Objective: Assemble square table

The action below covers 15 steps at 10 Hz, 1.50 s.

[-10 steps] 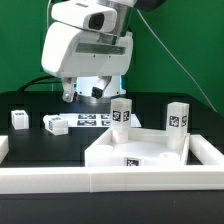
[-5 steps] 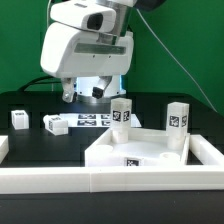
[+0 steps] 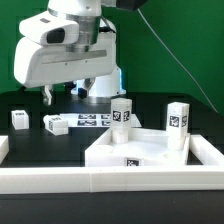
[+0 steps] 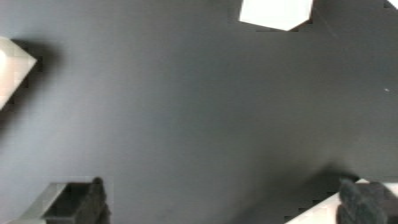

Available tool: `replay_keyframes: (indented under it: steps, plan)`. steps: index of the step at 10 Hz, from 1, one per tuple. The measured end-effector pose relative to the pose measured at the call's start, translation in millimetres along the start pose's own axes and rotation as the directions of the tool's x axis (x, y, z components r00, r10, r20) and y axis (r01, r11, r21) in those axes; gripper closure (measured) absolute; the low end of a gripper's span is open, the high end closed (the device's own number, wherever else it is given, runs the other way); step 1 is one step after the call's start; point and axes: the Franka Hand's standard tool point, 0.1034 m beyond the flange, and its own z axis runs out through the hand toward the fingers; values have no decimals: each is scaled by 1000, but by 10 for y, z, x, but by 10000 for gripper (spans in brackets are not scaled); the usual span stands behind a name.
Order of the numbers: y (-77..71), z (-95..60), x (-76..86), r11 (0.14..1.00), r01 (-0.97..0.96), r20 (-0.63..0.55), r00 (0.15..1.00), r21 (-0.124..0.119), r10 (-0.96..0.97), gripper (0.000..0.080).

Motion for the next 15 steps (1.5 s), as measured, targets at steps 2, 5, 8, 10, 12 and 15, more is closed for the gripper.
replay_keyframes:
  steps: [2, 5, 8, 10, 12, 15]
  plan:
    - [-7, 12, -2, 1000, 1, 1, 1000, 0, -1, 151]
    - [-53, 76, -98, 996, -70, 13, 998, 62, 69, 151]
    - [-223, 306, -177, 996, -69, -11, 998, 48, 69, 151]
    - [-248, 462, -247, 999, -25, -32, 999, 20, 26, 151]
    - [-269, 436, -219, 999, -35, -15, 999, 30, 36, 151]
    - [-331, 556, -224, 999, 10, 121, 993, 42, -15, 151]
